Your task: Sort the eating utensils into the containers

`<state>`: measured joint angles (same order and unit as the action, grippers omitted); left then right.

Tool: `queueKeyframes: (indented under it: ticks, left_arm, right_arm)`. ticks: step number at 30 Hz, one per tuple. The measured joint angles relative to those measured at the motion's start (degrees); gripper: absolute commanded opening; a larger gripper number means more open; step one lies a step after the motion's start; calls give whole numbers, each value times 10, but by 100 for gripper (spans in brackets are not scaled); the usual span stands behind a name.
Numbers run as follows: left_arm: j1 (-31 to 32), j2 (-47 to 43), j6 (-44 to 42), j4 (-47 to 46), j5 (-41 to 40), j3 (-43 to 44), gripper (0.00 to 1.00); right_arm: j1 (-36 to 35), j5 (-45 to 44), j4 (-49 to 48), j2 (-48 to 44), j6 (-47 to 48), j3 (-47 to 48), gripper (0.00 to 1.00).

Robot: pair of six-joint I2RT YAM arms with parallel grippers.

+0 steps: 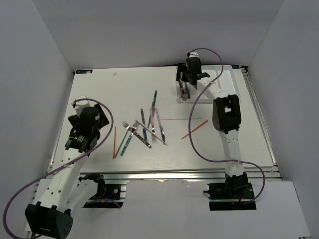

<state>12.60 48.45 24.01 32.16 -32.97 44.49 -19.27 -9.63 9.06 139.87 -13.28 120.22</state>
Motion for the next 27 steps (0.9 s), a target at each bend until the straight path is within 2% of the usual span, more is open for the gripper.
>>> queueKeyframes:
  ticks: [4,10,12,16,19,22,23,26,27]
  left_arm:
    - [0,0,0,0,0,0,98]
    - [0,-1,0,0,0,0,98]
    - [0,-2,0,0,0,0,98]
    - [0,-3,0,0,1,0,98]
    - [0,-6,0,0,2,0,98]
    - [0,-9,0,0,2,0,98]
    - [0,-11,0,0,2,0,98]
    - [0,-16,0,0,2,0,98]
    - [0,-17,0,0,2,0,98]
  right_arm:
    - [-9,-36,16,-75,5,-42,89]
    - [-67,-132,-3,-266,25,-174,89]
    - [-91,-106,-33,-336,17,-252,89]
    - [-116,26,-100,-436,-15,-425,89]
    - [-136,35,-78,-416,-32,-449,89]
    - [-184,0,-45,-371,-42,-445,82]
    - [-202,-10,-31,-358,-45,-440,73]
    - [-249,-38,20,-298,-49,-393,58]
    - [-258,-42,31,-279,-50,-374,58]
